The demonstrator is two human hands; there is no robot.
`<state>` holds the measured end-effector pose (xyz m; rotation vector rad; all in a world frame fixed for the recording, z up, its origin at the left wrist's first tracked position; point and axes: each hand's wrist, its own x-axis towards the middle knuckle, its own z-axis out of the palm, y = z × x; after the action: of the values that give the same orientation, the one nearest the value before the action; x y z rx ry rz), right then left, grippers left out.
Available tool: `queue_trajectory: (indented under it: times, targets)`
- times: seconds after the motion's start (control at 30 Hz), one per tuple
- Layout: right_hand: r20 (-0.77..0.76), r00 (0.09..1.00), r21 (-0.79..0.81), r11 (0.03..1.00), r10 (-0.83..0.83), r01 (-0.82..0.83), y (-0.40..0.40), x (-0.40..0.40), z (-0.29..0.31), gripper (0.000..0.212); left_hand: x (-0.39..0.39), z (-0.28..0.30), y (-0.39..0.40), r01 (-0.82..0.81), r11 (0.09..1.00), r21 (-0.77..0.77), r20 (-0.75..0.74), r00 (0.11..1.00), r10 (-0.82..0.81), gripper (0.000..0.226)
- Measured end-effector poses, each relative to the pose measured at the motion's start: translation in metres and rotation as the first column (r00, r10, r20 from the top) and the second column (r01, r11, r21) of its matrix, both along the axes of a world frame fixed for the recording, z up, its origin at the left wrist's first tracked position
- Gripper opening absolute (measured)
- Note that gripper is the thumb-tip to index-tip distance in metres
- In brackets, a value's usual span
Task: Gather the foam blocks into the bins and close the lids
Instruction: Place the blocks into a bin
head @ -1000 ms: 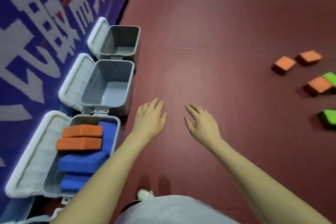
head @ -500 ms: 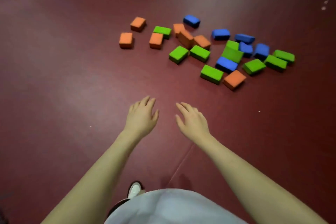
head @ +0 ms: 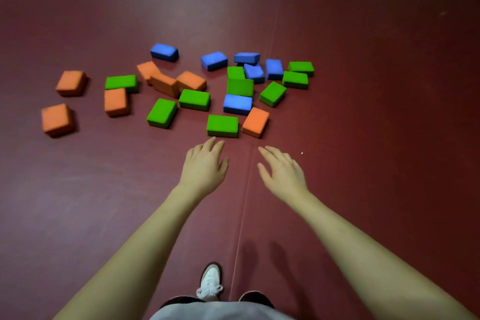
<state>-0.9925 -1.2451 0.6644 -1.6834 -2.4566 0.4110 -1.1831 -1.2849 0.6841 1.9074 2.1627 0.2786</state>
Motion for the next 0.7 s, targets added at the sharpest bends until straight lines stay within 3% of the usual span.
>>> queue_trajectory:
  times: [0.33,0.7]
  targets:
    - [-0.002,0.992,-0.002,0.992,-0.123,0.123,0.171,0.022,0.010,0.048,0.022,0.006,0.191,0.098,0.995,0.001,-0.008,0.995,-0.098,0.048]
    - [0.044,0.998,0.025,0.999,-0.045,0.044,0.384,0.124,0.023,0.051,0.122,0.009,0.393,0.017,0.999,0.031,0.039,0.999,-0.018,0.048]
